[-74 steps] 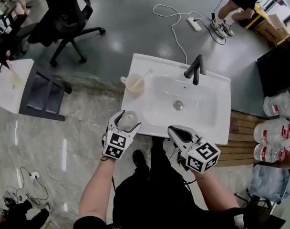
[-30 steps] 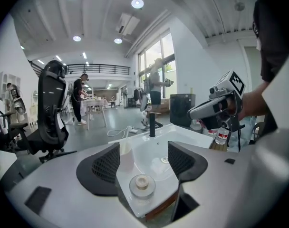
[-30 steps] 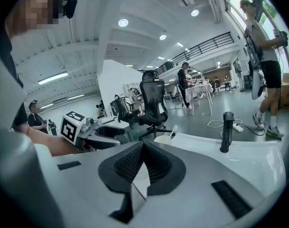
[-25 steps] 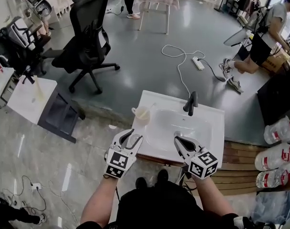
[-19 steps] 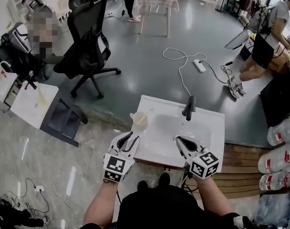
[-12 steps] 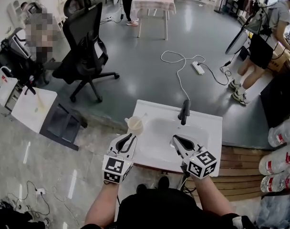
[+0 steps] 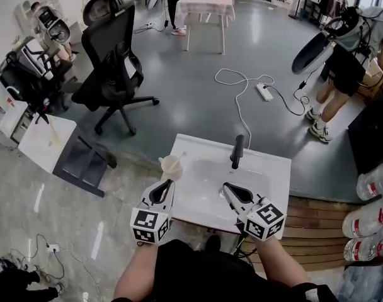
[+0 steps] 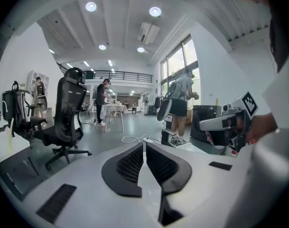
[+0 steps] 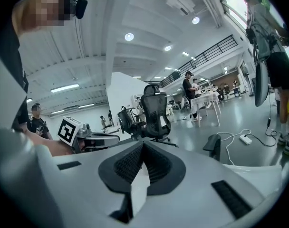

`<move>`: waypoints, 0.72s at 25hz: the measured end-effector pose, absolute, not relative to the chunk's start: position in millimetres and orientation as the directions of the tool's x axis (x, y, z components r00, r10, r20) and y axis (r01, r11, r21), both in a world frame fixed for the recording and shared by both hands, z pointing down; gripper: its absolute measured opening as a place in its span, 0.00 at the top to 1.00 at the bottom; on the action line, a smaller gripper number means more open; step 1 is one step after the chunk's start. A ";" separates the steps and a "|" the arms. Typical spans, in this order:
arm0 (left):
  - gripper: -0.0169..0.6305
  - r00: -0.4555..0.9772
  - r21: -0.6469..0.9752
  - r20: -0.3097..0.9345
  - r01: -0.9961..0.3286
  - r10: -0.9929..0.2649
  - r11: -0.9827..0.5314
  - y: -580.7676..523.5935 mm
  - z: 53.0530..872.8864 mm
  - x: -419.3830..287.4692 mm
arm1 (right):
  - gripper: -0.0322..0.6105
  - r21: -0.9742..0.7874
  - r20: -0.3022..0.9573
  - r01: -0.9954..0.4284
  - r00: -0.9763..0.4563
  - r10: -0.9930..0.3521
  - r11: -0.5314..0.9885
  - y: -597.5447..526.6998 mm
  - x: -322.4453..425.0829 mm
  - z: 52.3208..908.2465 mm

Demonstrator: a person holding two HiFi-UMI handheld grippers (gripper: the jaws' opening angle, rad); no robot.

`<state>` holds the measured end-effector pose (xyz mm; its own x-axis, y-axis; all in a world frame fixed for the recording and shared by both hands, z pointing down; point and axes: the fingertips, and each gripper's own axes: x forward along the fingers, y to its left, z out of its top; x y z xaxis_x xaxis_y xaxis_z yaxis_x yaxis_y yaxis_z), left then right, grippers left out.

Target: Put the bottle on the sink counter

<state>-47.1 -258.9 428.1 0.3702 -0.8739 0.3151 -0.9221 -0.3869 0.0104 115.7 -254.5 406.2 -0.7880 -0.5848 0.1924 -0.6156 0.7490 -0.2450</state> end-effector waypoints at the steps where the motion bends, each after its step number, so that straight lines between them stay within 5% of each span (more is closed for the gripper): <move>1: 0.94 0.362 0.015 0.314 -0.926 -0.878 -0.377 -260.4 427.7 -47.1 | 0.93 -0.238 0.182 -0.611 -0.792 -0.583 0.755 -257.2 115.2 402.5; 8: 0.94 0.345 0.058 0.350 -0.936 -0.871 -0.348 -291.9 421.5 -42.7 | 0.93 -0.201 0.085 -0.635 -0.770 -0.633 0.746 -284.7 113.5 363.9; 18: 0.94 0.444 -0.037 0.213 -0.887 -0.871 -0.461 -337.7 340.7 -31.0 | 0.93 -0.118 -0.019 -0.660 -0.746 -0.666 0.742 -316.2 100.6 290.1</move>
<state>-31.0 -337.7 340.7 0.4437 -0.8705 0.2129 -0.8867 -0.4610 -0.0368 100.6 -316.2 290.1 -0.7458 -0.6659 -0.0191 -0.6597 0.7423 -0.1177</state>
